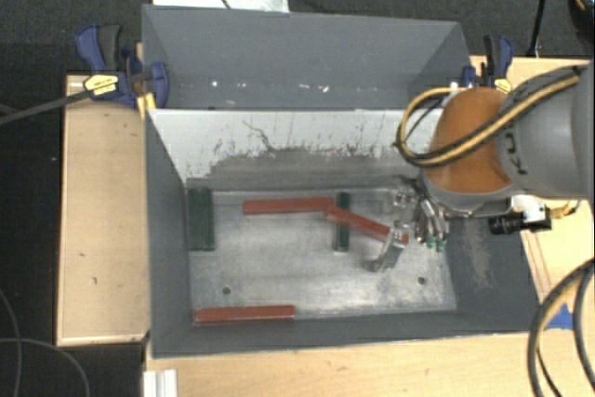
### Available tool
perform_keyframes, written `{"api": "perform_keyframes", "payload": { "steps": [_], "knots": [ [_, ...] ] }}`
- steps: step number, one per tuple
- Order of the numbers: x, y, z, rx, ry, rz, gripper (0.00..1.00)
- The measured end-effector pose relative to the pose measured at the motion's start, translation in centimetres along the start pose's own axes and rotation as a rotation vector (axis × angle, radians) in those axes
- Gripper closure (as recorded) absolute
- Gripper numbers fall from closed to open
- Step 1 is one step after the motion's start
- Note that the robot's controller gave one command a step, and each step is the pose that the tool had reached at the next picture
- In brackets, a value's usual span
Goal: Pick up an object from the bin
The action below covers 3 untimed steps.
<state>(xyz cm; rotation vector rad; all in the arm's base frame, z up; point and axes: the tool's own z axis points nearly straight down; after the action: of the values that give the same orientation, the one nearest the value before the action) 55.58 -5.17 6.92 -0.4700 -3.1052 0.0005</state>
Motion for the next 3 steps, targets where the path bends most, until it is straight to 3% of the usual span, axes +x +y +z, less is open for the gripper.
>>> {"api": "perform_keyframes", "payload": {
  "steps": [1,3],
  "knots": [
    [0.0,0.0,0.0,0.0,0.0,-0.003,1.0],
    [-0.2,0.0,-4.5,-0.001,-0.007,-0.011,1.0]
  ]
}}
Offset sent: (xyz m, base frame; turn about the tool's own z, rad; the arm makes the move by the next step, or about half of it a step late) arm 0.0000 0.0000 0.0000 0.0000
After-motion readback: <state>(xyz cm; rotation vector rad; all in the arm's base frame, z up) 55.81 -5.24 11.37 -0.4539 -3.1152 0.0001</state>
